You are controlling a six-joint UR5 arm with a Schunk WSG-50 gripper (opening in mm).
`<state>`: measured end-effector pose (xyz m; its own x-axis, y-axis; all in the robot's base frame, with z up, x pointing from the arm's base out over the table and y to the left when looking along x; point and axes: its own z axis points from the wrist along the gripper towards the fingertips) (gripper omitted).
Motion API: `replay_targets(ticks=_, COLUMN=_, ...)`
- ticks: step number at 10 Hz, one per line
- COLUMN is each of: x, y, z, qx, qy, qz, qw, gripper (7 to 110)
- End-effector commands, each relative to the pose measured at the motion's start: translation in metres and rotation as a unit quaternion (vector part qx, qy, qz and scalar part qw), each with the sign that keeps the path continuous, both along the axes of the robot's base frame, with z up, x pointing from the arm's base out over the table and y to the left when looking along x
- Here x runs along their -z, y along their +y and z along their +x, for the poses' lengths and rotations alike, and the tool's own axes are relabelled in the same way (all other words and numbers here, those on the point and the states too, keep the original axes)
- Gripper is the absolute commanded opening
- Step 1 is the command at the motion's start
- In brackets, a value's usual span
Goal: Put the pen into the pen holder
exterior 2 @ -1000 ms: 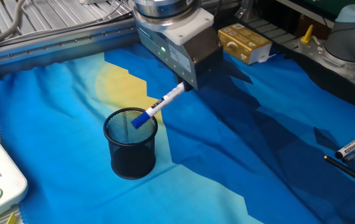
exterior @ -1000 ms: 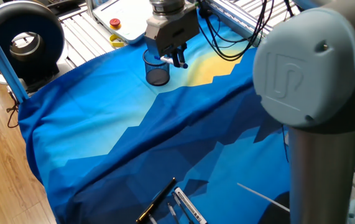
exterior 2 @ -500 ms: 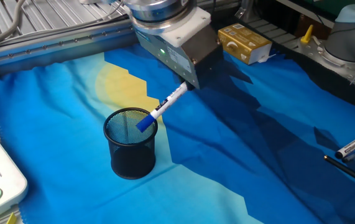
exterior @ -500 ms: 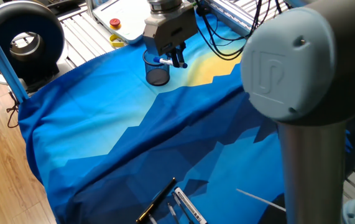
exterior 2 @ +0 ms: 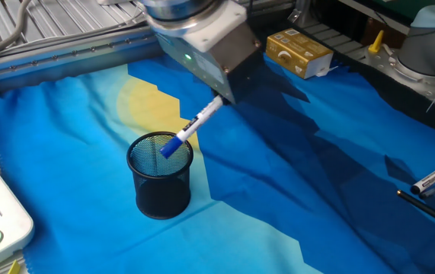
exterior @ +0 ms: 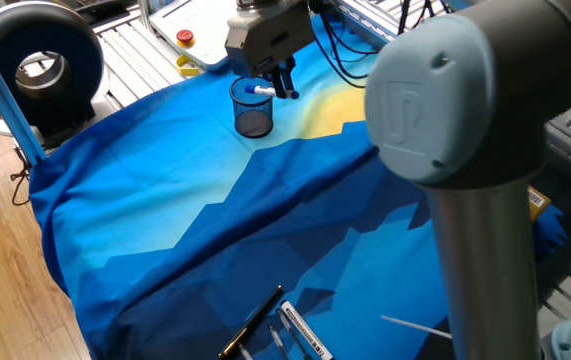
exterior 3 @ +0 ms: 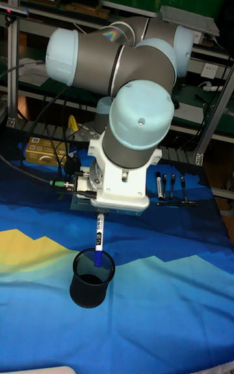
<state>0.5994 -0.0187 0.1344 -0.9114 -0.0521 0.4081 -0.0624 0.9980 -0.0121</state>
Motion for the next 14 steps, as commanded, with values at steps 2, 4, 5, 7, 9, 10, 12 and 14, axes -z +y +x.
replay_targets(ticks=2, x=0.014, y=-0.001, z=0.01, qx=-0.001, qy=0.011, qz=0.003, qw=0.9999, gripper=7)
replay_targets(ticks=4, x=0.015, y=0.005, z=0.003, qx=-0.006, qy=0.028, qz=0.021, qw=0.9994, gripper=7)
replay_targets(ticks=5, x=0.017, y=0.003, z=0.003, qx=-0.009, qy=0.031, qz=0.018, qw=0.9993, gripper=7)
replay_targets(ticks=7, x=0.022, y=-0.003, z=0.005, qx=-0.011, qy=0.034, qz=0.006, qw=0.9993, gripper=7)
replay_targets(ticks=9, x=0.021, y=-0.006, z=0.009, qx=-0.015, qy=0.033, qz=0.002, qw=0.9993, gripper=7)
replay_targets(ticks=10, x=0.021, y=-0.007, z=0.012, qx=-0.017, qy=0.031, qz=-0.001, qw=0.9994, gripper=7)
replay_targets(ticks=12, x=0.021, y=-0.007, z=0.015, qx=-0.021, qy=0.024, qz=-0.002, qw=0.9995, gripper=7)
replay_targets(ticks=14, x=0.021, y=-0.008, z=0.018, qx=-0.027, qy=0.018, qz=-0.001, qw=0.9995, gripper=7)
